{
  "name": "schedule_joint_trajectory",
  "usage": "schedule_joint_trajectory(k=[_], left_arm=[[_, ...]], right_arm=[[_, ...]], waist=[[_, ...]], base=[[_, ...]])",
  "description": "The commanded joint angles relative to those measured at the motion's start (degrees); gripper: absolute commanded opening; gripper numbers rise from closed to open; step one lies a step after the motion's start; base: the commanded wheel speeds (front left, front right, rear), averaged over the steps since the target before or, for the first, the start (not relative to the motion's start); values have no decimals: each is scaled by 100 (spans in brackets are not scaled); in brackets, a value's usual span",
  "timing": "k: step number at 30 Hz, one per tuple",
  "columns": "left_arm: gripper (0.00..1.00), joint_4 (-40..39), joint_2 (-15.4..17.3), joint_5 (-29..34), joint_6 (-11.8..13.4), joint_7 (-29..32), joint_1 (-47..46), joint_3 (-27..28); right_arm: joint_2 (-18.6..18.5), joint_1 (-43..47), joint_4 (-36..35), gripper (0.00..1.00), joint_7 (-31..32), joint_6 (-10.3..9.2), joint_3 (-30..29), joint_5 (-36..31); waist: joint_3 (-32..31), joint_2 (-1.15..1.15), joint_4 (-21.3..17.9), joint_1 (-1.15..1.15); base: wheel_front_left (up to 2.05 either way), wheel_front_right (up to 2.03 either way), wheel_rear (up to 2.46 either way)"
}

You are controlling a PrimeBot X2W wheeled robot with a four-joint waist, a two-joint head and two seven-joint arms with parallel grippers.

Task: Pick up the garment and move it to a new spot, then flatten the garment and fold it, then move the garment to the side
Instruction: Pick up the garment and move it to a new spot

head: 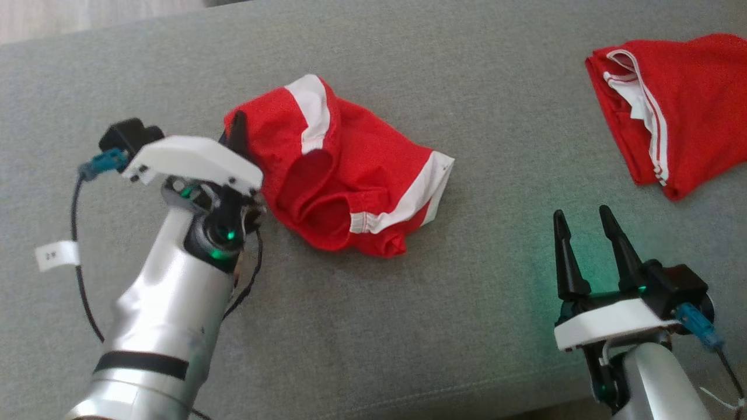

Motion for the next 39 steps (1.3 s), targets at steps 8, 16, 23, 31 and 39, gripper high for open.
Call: schedule_joint_trajectory(k=[8, 16, 23, 31, 39], left_arm=[[100, -18, 493, 1571, -102, -1178, -78, -577], [100, -2042, 459, 3534, 356, -1219, 1419, -314], [100, -2905, 456, 4530, 269, -1220, 2878, 123], [100, -3057, 549, 5096, -11, -1221, 3762, 652], [100, -3000, 337, 5325, -769, -1221, 4153, 1099]], right_arm=[[-15, -58, -142, 100, -77, -4, -34, -111], [-15, 129, -297, 100, -77, -4, -352, -455], [-15, 378, -344, 100, -77, -4, -497, -634], [-15, 540, -355, 100, -77, -4, -593, -670], [-15, 680, -265, 100, -78, -4, -586, -641]], waist=[[-276, 0, 354, 0], [-552, 0, 711, 0], [-841, 0, 934, 0], [-972, 0, 1098, 0], [-1058, 0, 1167, 0]], base=[[0, 0, 0], [0, 0, 0], [0, 0, 0], [0, 0, 0], [0, 0, 0]])
